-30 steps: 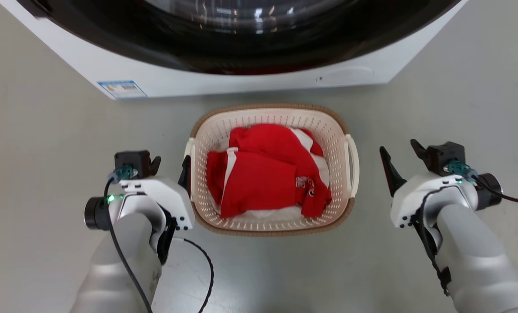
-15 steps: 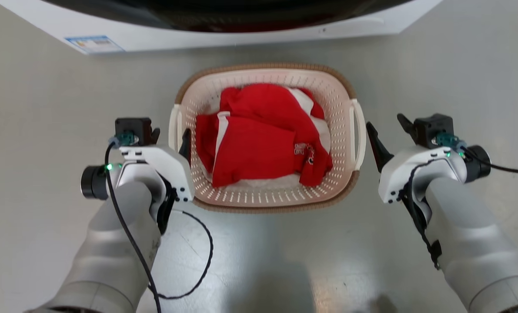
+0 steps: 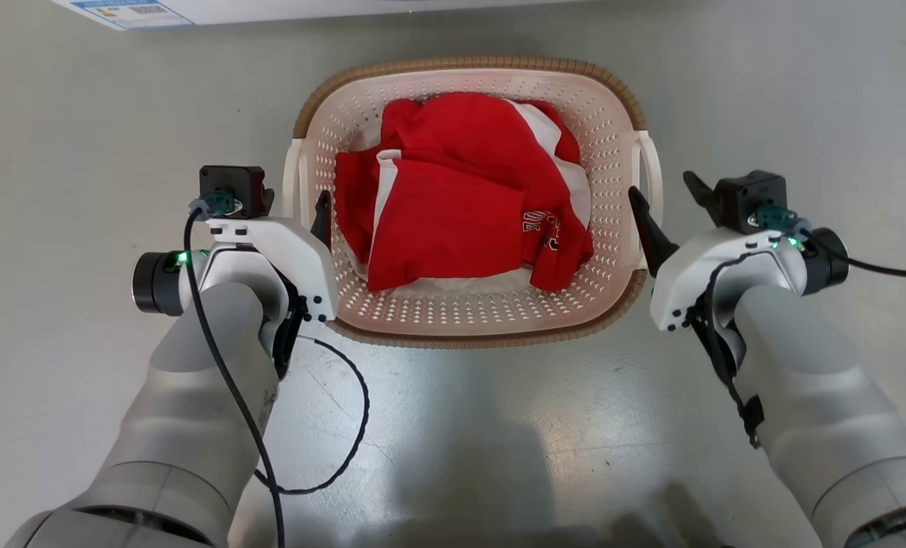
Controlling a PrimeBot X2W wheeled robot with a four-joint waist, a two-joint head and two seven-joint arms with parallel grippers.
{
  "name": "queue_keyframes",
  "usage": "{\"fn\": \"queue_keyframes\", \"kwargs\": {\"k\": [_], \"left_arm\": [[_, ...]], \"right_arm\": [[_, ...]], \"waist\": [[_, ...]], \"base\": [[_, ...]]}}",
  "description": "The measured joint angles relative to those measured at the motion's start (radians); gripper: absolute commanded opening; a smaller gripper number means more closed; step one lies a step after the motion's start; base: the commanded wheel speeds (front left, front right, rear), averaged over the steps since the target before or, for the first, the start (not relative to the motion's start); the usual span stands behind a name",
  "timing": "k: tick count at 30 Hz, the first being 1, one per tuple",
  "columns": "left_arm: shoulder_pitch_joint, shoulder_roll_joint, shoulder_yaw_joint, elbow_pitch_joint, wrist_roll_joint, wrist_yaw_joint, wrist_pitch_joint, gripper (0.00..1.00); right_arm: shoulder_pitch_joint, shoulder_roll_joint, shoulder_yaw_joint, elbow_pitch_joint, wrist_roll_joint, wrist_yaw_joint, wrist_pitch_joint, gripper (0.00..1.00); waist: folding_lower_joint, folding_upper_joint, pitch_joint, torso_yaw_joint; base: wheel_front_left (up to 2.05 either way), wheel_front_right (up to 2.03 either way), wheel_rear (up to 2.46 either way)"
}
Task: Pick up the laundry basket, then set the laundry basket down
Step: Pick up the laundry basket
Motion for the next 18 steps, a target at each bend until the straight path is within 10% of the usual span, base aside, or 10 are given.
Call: {"fn": "queue_keyframes", "kwargs": {"k": [18], "left_arm": [[-0.047,0.005,-0.047,0.012,0.005,-0.001,0.069,1.0]], "right_arm": [[-0.074,0.01,0.035,0.076,0.084,0.0,0.017,1.0]], "waist": [[0.0,0.0,0.062,-0.002]], "base": [[0.0,0.0,0.0]]}}
